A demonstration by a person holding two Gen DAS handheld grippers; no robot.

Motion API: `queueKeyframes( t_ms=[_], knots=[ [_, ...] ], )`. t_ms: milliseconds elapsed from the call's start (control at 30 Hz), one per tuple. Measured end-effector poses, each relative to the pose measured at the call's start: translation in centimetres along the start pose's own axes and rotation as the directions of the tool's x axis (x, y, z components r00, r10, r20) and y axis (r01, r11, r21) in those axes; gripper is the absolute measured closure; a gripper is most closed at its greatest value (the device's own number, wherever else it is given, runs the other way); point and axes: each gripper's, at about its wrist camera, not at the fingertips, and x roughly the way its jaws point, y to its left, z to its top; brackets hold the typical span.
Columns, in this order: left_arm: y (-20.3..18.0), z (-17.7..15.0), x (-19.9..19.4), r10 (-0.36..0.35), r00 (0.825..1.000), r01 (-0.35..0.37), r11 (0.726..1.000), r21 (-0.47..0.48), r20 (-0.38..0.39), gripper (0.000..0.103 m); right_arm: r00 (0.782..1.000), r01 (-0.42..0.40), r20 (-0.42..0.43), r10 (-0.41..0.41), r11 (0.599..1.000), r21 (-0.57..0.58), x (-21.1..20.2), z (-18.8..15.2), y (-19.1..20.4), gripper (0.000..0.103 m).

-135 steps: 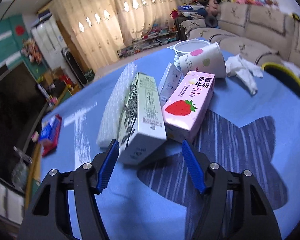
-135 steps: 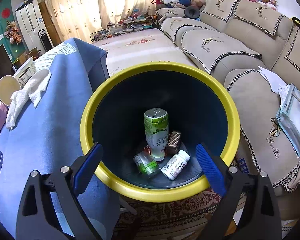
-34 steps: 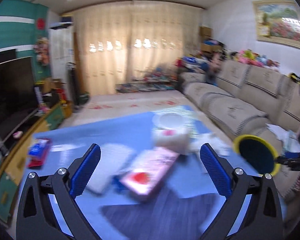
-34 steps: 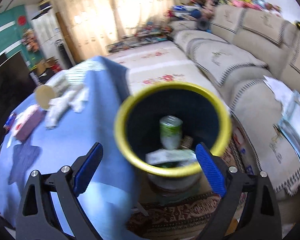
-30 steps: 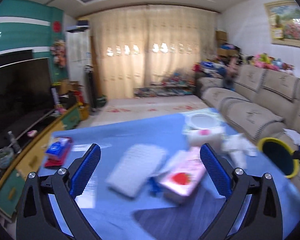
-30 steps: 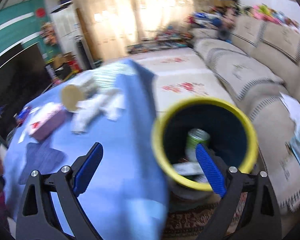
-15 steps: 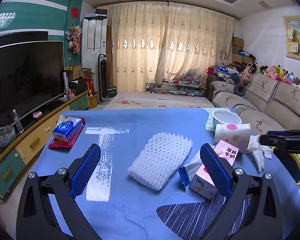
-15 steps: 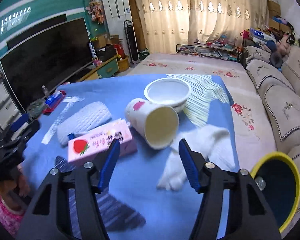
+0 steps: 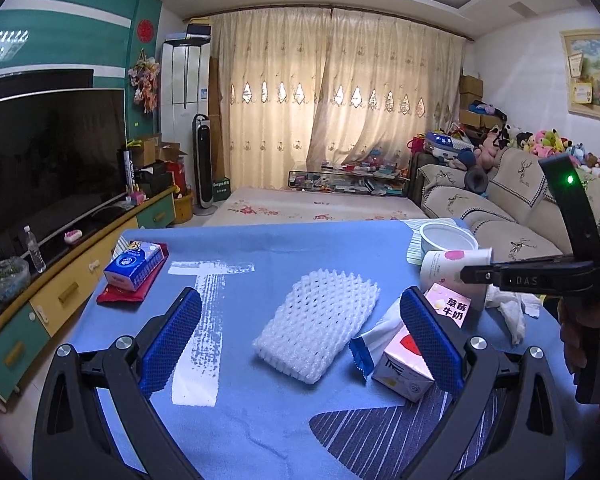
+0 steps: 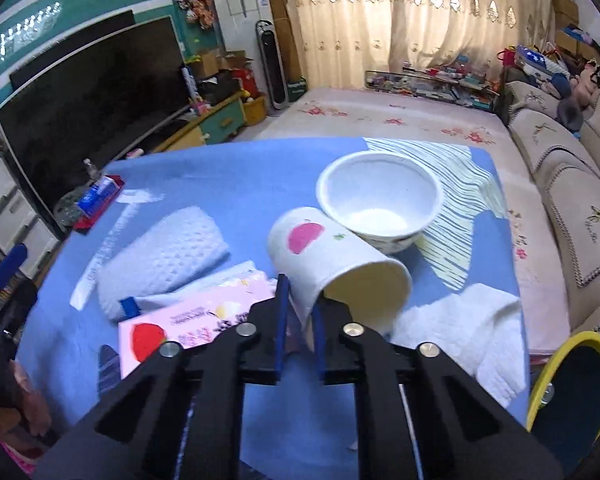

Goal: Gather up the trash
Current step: 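Carry the paper cup over the bin and open the right gripper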

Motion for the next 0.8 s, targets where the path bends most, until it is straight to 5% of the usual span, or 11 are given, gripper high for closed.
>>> queueKeyframes(
  t_ms=[433, 667, 800],
  knots=[
    [-0.1, -0.4, 0.1, 0.004, 1.000, -0.004, 1.000, 0.003, -0.013, 0.005, 0.977, -0.070, 0.197, 0.083, 0.995, -0.071, -10.8, 0.7, 3.2, 0.100],
    [-0.3, -0.4, 0.2, 0.009, 1.000, -0.009, 1.000, 0.020, -0.011, 0.005, 0.970, 0.121, 0.209, -0.125, 0.992, 0.030, -14.8, -3.1, -3.2, 0.100],
    [-0.5, -0.4, 0.1, 0.012, 1.000, -0.012, 0.999, 0.030, -0.001, 0.005, 0.960, 0.259, 0.069, -0.271, 0.955, 0.145, -14.0, -7.0, -10.2, 0.100]
  ],
)
